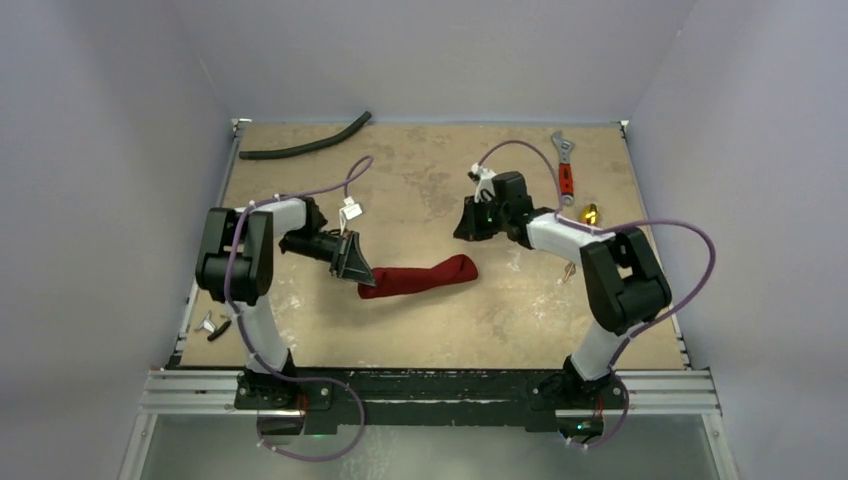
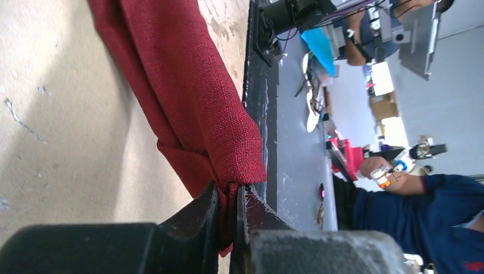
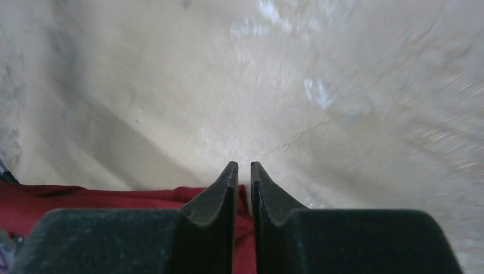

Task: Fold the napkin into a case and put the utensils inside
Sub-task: Pick up the smaller rectangle-folded napkin from the center of the board.

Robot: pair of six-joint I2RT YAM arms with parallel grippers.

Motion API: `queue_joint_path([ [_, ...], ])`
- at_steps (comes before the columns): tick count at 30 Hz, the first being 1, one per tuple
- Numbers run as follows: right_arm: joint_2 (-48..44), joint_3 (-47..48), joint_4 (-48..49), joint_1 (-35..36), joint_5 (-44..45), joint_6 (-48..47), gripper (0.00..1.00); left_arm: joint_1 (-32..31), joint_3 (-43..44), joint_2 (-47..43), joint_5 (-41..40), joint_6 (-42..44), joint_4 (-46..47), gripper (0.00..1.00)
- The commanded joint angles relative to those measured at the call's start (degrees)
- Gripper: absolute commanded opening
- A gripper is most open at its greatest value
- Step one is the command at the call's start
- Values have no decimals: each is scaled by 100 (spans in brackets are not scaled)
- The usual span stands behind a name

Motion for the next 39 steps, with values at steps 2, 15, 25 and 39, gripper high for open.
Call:
queue_joint_path([
  [2,-705,408,585,-147,-247,-888,20,117,335,437,725,1888,-1504,0],
  [15,-3114,-1611,3307,-202,-1283,-3201,99,672,292,393,956,2384,-1499,0],
  [25,-1532,166,-360,574,-1774,-6593,98,672,497,253,516,2480,-1504,0],
  [39,-853,-1017,1730,1502,-137,-6872,98,672,634,65,313,2406,-1506,0],
])
